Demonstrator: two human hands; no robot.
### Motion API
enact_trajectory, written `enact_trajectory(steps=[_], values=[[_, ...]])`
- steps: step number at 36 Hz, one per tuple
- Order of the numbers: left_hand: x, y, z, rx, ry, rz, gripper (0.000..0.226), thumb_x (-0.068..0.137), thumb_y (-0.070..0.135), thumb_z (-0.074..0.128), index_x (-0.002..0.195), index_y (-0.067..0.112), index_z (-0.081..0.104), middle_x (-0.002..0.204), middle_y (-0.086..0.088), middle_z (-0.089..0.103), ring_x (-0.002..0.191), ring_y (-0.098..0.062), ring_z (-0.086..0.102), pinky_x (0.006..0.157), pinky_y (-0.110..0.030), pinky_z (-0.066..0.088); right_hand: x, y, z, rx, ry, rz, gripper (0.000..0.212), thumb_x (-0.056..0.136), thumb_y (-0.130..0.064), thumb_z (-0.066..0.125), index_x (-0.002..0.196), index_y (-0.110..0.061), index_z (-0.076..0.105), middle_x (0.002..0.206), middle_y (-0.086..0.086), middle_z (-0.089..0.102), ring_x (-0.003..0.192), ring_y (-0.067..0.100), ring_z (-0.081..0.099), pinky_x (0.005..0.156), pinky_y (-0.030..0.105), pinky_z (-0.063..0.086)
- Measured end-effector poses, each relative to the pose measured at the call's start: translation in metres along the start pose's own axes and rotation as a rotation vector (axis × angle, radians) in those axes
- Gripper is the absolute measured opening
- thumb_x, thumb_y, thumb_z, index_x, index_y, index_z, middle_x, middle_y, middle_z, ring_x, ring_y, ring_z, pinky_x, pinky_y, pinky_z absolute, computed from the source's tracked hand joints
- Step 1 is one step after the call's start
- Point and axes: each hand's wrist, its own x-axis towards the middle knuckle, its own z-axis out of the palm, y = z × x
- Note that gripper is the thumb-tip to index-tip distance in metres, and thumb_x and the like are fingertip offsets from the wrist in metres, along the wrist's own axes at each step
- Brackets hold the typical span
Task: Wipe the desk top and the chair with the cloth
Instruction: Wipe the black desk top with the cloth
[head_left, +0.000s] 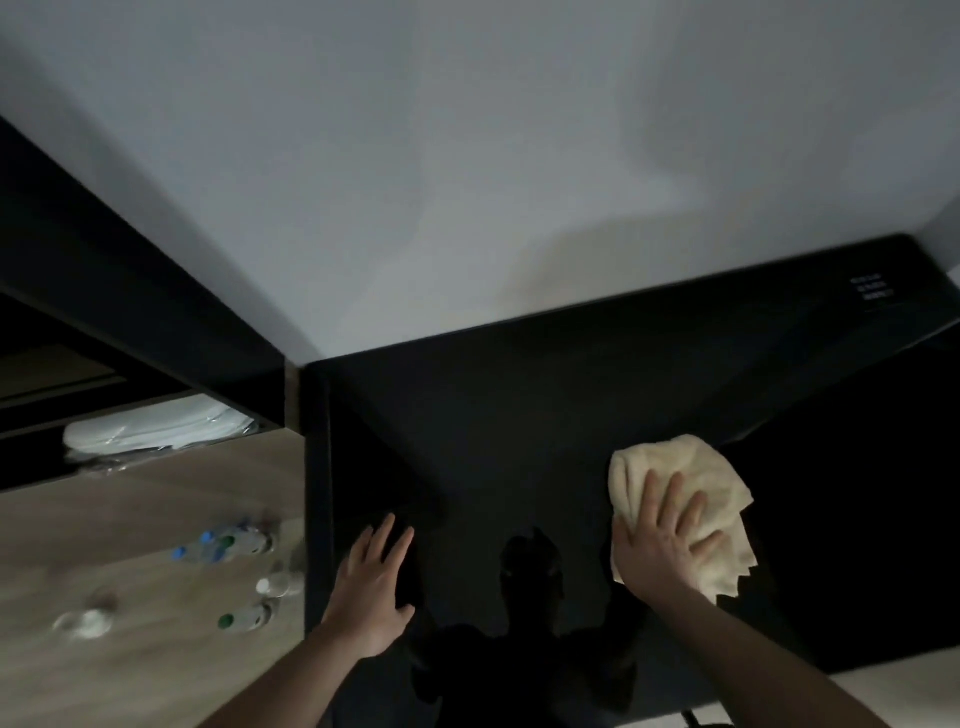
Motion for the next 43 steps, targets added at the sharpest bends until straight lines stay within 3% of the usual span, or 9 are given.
enact_trajectory(steps=[5,8,11,14,18,28,33,39,43], values=[[-0.016,-0.075,0.011,0.025,0.025,-0.086,0.105,0.092,0.049,0.065,0.160,0.027,-0.011,0.165,0.001,-0.027,0.154,-0.034,-0.013,0.124,-0.049,0.013,-0.047,-0.067,0.046,0.005,-0.016,-0.037,0.081,0.102,-0.055,0.019,0.136,-0.026,-0.049,0.157,0.007,-0.041,0.144,0.040,-0.036,0.116,0.071,-0.008],[-0.023,-0.106,0.019,-0.002,0.001,-0.077,0.112,0.091,0.048,0.068,0.158,0.025,-0.019,0.163,0.000,-0.032,0.154,-0.035,-0.011,0.124,-0.048,0.017,-0.076,-0.101,0.067,0.008,-0.074,-0.089,0.082,0.103,-0.053,0.023,0.141,-0.025,-0.044,0.157,0.008,-0.042,0.142,0.039,-0.039,0.115,0.070,-0.013],[-0.024,-0.115,0.027,-0.077,0.007,-0.022,0.114,0.091,0.042,0.070,0.157,0.022,-0.021,0.160,0.000,-0.036,0.156,-0.031,0.007,0.120,-0.039,0.032,-0.092,-0.111,0.070,-0.007,-0.157,-0.169,0.086,0.102,-0.056,0.030,0.144,-0.024,-0.038,0.153,0.005,-0.045,0.142,0.039,-0.040,0.116,0.069,-0.014],[-0.020,-0.114,0.032,-0.126,0.040,-0.008,0.118,0.088,0.038,0.075,0.158,0.022,-0.019,0.156,0.001,-0.041,0.149,-0.024,0.030,0.103,-0.030,0.050,-0.094,-0.100,0.057,0.014,-0.162,-0.222,0.087,0.100,-0.059,0.036,0.154,-0.030,-0.028,0.155,-0.004,-0.041,0.146,0.032,-0.035,0.119,0.063,-0.011],[-0.019,-0.111,0.032,-0.113,0.047,-0.031,0.118,0.087,0.038,0.076,0.159,0.020,-0.016,0.156,-0.002,-0.041,0.146,-0.023,0.036,0.102,-0.031,0.050,-0.083,-0.076,0.045,-0.051,-0.103,-0.214,0.083,0.099,-0.062,0.030,0.156,-0.032,-0.024,0.162,-0.001,-0.034,0.147,0.021,-0.032,0.123,0.053,-0.009],[-0.016,-0.116,0.035,-0.120,0.046,-0.022,0.119,0.087,0.037,0.077,0.158,0.025,-0.018,0.150,0.007,-0.044,0.143,-0.023,0.042,0.100,-0.032,0.052,-0.062,-0.071,0.050,-0.009,-0.051,-0.158,0.086,0.098,-0.063,0.029,0.154,-0.031,-0.028,0.160,0.000,-0.038,0.149,0.025,-0.032,0.119,0.060,-0.015],[-0.015,-0.130,0.040,-0.195,0.058,0.038,0.122,0.083,0.039,0.080,0.158,0.033,-0.017,0.153,0.017,-0.042,0.140,-0.019,0.046,0.099,-0.033,0.053,-0.068,-0.095,0.069,0.053,-0.004,-0.078,0.085,0.100,-0.059,0.031,0.155,-0.031,-0.028,0.160,0.003,-0.039,0.147,0.028,-0.036,0.115,0.063,-0.019],[-0.018,-0.155,0.034,-0.212,0.107,0.160,0.115,0.080,0.052,0.078,0.160,0.037,-0.004,0.161,0.019,-0.026,0.133,-0.013,0.050,0.101,-0.029,0.049,-0.089,-0.141,0.102,0.116,0.078,-0.014,0.080,0.101,-0.057,0.029,0.155,-0.035,-0.025,0.162,0.000,-0.036,0.146,0.027,-0.037,0.114,0.063,-0.022],[-0.013,-0.184,0.023,-0.177,0.089,0.298,0.105,0.085,0.051,0.074,0.161,0.036,0.004,0.166,0.018,-0.015,0.137,-0.012,0.042,0.106,-0.028,0.043,-0.113,-0.181,0.130,0.114,0.073,-0.015,0.078,0.101,-0.057,0.026,0.155,-0.034,-0.026,0.159,0.001,-0.040,0.143,0.028,-0.041,0.115,0.065,-0.020]])
